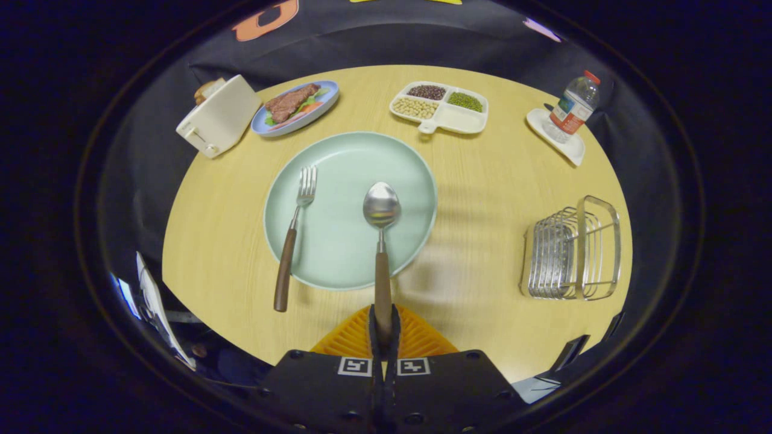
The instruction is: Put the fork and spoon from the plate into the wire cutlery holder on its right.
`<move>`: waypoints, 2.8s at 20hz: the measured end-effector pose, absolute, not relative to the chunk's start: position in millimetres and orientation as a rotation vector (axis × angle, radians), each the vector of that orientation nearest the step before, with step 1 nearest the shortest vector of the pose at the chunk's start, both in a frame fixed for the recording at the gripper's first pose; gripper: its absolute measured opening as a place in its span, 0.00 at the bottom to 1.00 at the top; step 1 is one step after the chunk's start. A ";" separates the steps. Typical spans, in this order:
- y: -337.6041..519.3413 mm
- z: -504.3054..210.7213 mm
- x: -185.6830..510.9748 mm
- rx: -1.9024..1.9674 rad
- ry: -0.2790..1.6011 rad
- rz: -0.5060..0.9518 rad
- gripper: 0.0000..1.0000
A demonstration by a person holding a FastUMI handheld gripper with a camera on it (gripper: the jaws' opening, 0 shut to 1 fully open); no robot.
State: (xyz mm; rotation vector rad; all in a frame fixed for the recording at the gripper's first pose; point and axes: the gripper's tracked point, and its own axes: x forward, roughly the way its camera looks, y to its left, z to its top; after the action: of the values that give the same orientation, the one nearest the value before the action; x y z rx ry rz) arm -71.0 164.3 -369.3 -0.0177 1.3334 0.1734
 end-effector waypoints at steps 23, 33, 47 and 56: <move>-19.9 -257.9 -93.8 0.211 1.288 -0.053 0.00; -16.0 -275.6 -100.1 0.236 1.346 -0.085 0.01; -11.2 -253.3 -61.5 0.187 1.201 -0.099 0.96; 76.7 -246.7 -42.7 0.132 1.173 0.028 0.96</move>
State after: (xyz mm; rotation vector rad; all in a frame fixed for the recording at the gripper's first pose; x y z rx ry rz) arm -42.7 76.7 -246.7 0.1324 1.1730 0.0276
